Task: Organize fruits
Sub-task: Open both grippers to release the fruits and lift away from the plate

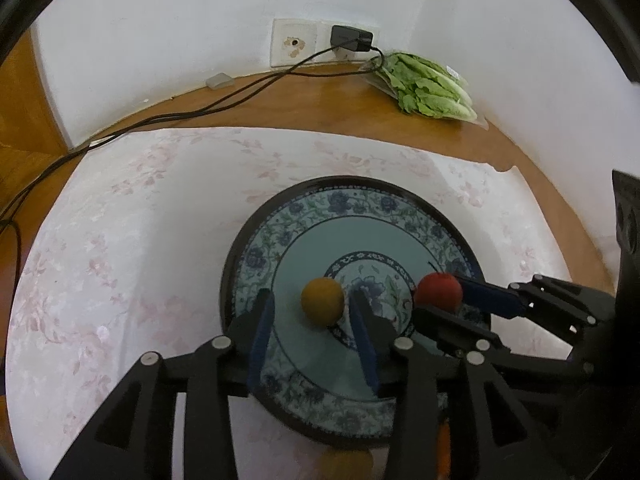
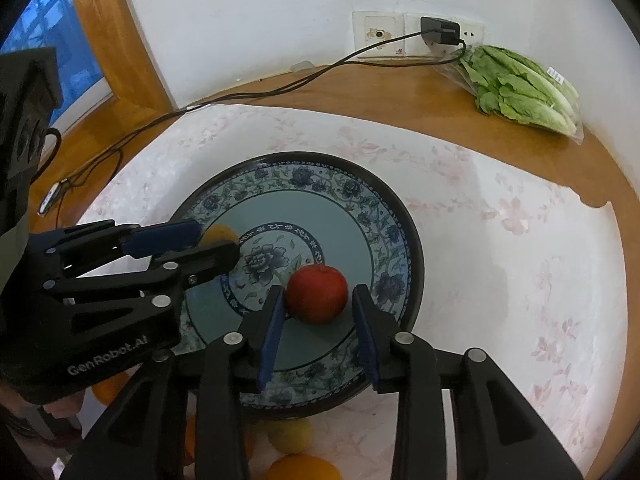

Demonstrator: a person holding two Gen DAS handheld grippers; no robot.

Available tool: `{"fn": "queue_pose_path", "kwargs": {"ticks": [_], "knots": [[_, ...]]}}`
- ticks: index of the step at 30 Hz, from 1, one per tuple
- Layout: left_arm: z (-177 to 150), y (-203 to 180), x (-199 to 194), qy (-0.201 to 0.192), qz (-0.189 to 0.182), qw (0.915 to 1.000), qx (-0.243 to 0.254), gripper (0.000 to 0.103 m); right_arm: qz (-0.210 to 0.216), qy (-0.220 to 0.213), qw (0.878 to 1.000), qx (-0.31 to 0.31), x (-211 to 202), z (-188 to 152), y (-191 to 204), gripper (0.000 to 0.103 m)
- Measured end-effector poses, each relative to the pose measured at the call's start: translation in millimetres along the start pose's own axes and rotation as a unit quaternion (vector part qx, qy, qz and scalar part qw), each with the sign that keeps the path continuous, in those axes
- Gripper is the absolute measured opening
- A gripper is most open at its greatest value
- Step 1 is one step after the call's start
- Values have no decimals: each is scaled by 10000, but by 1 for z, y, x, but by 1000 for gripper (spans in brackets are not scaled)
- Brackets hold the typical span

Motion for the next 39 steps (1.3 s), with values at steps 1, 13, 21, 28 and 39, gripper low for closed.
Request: {"fn": "queue_pose_path", "kwargs": {"ticks": [1,13,21,28,39], "knots": [[-1,1,-3,-6,32,10000,-5,46,-5,-21,10000,12,-2,-1,1,41],[-15,-6,-42,-63,75,9999,35,55,21,-269,9996,11,-37,-14,11,51],[-31,-9,-68,-103,55,9999,-67,57,21,-409,9992,33,-63,-30,17,51],[-48,-7,-81,-92,12,9998,-181,57,85,-457,9988,130,-78,-47,17,51],[-77,-14,-89,45,-33,9999,-112,58,88,-424,9988,248,-93,-70,12,51]]}}
Point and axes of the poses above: each gripper's, at about its wrist camera, not at the fingertips, and x roughly the way its jaws point, y to its left, z to its top, the point moved 6 cm from there along x, roughly the way its jaws point, and after that the axes turned 12 degrees about x, right-handed, at the moved point
